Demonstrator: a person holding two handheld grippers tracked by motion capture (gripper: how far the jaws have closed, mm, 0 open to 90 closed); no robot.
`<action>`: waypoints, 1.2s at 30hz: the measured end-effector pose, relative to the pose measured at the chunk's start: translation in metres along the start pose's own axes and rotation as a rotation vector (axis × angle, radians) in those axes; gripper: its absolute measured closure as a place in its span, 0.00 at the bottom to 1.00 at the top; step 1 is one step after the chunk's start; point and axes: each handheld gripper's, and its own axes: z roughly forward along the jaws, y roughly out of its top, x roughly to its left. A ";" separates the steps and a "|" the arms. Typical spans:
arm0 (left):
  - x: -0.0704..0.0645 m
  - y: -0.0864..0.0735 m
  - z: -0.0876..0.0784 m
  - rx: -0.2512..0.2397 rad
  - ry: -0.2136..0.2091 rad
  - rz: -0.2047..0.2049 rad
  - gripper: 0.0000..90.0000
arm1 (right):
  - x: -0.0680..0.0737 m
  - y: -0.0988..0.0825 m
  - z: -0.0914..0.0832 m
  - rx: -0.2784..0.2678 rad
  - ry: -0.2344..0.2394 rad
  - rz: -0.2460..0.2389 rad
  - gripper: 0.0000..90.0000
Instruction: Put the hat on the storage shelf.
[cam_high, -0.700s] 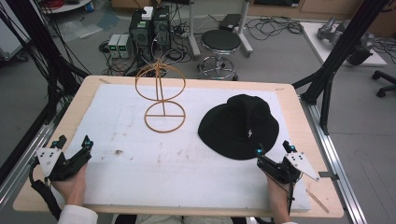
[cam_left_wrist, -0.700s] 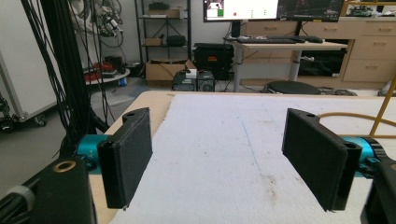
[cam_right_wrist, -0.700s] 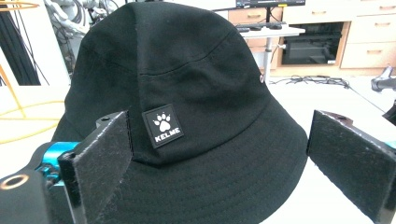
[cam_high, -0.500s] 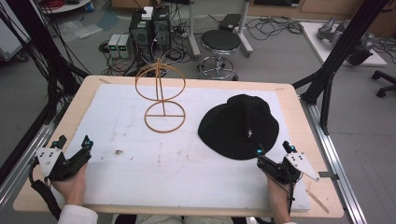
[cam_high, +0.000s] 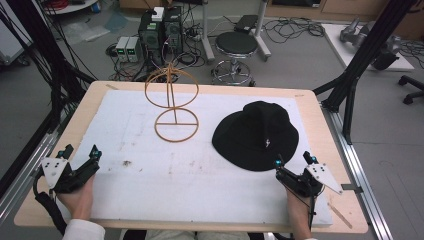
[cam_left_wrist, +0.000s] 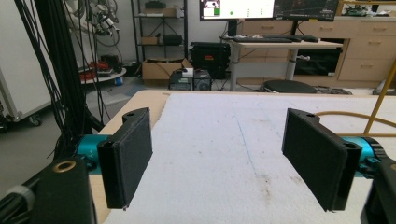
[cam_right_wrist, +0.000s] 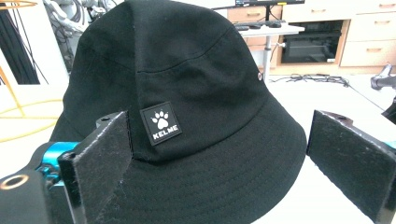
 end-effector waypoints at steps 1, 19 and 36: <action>0.000 0.000 0.000 0.001 0.000 0.000 0.27 | 0.000 0.000 0.000 0.000 0.000 0.001 0.07; 0.000 0.000 0.001 0.003 -0.005 -0.005 0.27 | 0.010 0.010 0.003 0.013 0.042 0.001 0.07; -0.006 0.000 0.006 0.004 -0.019 0.000 0.27 | 0.024 0.039 0.029 0.032 0.059 -0.065 0.07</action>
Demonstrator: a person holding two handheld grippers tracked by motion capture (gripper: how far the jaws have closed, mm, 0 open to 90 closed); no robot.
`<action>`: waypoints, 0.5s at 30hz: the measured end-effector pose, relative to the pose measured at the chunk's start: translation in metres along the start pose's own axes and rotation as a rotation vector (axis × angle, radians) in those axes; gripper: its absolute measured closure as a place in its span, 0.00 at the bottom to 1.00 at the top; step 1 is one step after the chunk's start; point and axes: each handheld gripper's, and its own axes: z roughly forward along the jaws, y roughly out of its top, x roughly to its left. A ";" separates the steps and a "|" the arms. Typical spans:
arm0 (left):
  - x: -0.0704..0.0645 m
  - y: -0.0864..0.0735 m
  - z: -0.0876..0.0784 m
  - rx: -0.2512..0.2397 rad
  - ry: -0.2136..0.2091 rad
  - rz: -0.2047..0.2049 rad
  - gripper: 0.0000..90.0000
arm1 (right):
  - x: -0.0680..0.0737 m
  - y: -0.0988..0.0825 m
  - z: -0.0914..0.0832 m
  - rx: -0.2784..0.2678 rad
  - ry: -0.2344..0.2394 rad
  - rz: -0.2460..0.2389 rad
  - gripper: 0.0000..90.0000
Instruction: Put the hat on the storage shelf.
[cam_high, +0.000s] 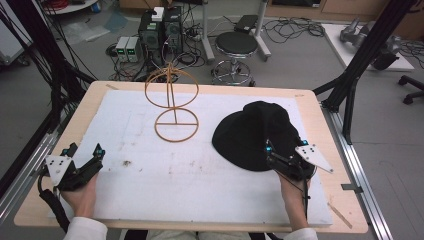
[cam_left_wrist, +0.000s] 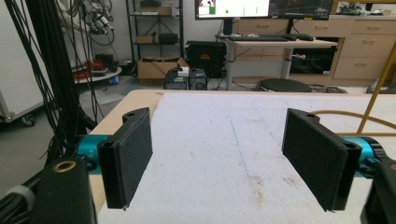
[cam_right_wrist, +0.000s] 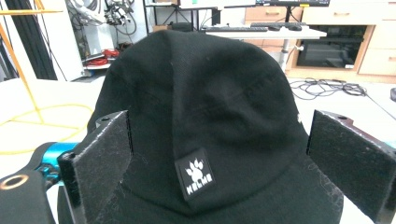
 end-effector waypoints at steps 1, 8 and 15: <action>0.000 0.000 0.000 0.002 -0.001 0.000 0.27 | 0.000 0.000 0.000 0.000 0.000 0.000 0.07; -0.002 0.000 0.002 -0.006 -0.015 0.000 0.28 | 0.017 0.015 0.015 0.008 0.007 -0.014 0.07; -0.003 0.000 0.004 -0.001 -0.020 0.002 0.28 | 0.026 0.021 0.035 0.038 -0.013 -0.035 0.07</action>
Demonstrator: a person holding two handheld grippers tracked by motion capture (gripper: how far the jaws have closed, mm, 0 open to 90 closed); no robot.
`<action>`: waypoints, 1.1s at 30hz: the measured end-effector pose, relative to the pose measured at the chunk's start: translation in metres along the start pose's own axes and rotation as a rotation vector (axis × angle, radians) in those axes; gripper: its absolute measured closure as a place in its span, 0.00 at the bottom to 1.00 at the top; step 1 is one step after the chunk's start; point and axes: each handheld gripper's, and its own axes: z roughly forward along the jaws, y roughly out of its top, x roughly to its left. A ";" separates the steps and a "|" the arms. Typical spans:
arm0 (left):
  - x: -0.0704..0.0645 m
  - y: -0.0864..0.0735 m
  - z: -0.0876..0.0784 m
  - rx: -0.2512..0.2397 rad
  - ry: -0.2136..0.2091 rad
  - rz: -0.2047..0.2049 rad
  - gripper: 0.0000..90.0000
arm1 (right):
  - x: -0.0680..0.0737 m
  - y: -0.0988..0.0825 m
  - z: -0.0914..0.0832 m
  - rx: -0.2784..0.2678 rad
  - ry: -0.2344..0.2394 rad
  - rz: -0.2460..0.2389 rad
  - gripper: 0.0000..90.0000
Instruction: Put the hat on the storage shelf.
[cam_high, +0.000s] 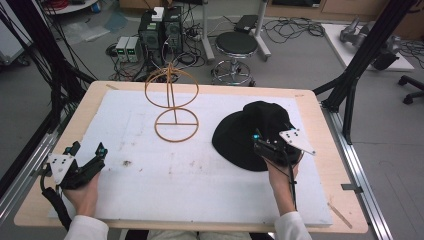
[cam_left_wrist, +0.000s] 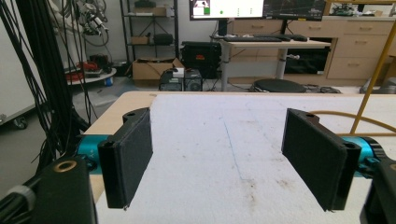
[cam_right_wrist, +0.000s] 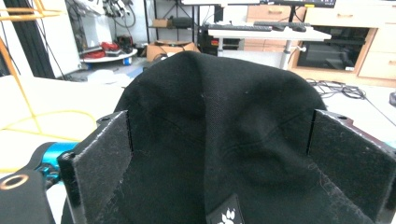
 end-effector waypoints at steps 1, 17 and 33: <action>0.000 0.000 0.000 0.000 -0.001 -0.001 0.28 | 0.000 0.000 0.003 0.003 -0.003 -0.003 0.07; 0.000 0.000 0.001 -0.003 0.001 -0.003 0.28 | 0.003 -0.012 0.035 0.075 -0.024 -0.020 0.07; -0.001 0.000 0.000 -0.016 0.009 0.013 0.29 | 0.007 -0.019 0.042 0.126 -0.045 -0.021 0.40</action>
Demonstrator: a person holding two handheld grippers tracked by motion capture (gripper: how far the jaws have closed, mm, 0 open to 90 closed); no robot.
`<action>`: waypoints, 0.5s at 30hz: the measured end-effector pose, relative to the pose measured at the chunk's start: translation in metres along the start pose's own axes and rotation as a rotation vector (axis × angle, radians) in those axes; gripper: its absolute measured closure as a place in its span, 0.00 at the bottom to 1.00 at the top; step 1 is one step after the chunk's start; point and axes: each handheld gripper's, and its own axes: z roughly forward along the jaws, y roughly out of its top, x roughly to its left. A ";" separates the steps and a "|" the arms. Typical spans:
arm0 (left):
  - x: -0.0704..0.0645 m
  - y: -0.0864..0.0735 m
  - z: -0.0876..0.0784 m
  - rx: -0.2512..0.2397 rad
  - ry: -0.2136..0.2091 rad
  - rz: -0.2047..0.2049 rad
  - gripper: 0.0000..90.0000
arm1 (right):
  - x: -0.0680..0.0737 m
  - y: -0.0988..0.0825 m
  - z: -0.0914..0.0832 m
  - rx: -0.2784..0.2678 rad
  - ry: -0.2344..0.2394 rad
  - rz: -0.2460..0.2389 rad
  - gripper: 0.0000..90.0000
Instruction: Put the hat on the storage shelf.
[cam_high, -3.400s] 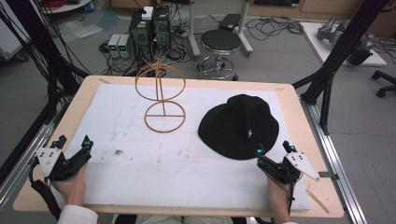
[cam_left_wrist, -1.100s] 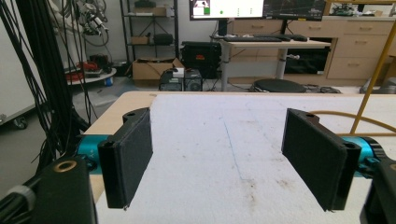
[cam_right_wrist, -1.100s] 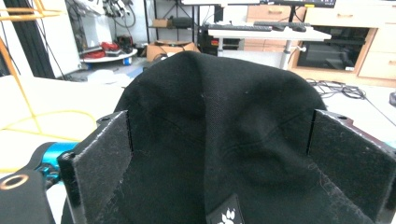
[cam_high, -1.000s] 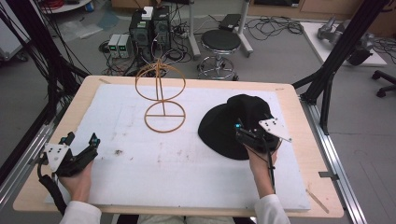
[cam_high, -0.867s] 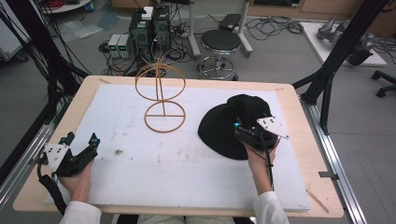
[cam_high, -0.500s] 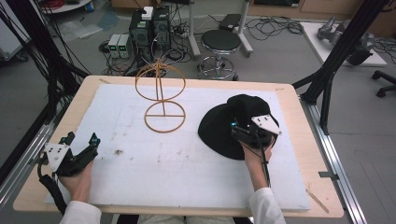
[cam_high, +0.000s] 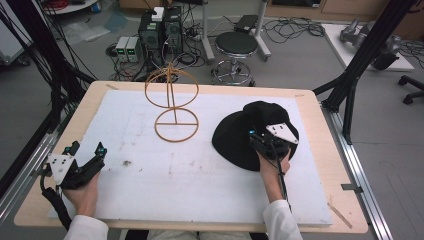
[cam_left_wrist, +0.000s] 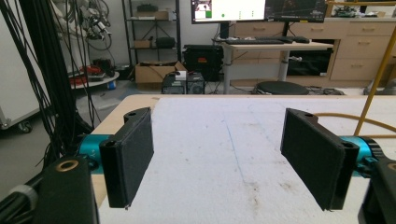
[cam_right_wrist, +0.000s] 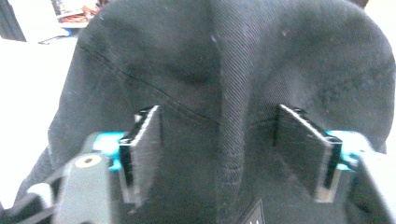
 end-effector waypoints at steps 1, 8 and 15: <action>0.000 0.000 0.000 0.000 0.000 0.000 0.29 | 0.000 0.000 0.000 0.000 0.000 0.000 0.40; -0.001 0.000 0.000 -0.001 -0.004 0.001 0.29 | -0.003 -0.006 0.001 0.005 -0.041 0.036 0.75; -0.001 0.000 0.000 0.001 -0.006 0.000 0.29 | -0.003 -0.010 0.000 -0.006 -0.033 0.026 0.95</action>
